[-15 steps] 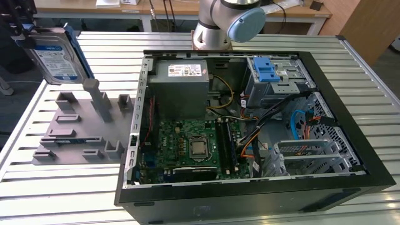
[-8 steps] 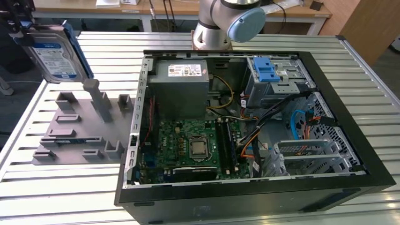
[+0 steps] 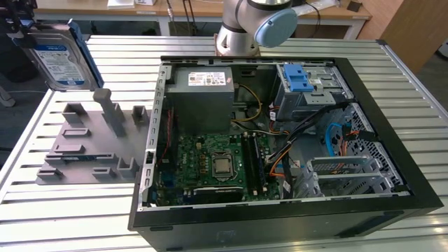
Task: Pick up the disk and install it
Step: 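Pick up the disk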
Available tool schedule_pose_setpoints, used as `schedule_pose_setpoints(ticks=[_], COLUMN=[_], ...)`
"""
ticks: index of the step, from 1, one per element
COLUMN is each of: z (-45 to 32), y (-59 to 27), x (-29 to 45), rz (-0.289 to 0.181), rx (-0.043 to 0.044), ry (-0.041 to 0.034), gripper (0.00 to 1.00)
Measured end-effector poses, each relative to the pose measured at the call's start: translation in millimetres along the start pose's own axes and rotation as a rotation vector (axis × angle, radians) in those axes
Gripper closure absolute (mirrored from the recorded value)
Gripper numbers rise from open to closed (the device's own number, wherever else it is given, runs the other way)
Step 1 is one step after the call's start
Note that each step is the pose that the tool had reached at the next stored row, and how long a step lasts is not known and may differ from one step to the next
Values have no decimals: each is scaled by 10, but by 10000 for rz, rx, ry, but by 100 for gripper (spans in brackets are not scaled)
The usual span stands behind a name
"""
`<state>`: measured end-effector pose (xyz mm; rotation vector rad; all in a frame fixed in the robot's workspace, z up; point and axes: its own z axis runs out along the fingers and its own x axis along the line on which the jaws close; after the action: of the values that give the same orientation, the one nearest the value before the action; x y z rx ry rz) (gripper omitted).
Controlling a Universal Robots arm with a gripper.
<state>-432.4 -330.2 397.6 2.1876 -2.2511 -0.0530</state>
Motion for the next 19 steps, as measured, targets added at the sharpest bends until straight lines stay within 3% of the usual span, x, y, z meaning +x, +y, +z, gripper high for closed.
schedule_pose_setpoints(ticks=[19], z=[-185], y=[5], x=[-4], rz=[0], rx=[-1], ry=[1], gripper=[64])
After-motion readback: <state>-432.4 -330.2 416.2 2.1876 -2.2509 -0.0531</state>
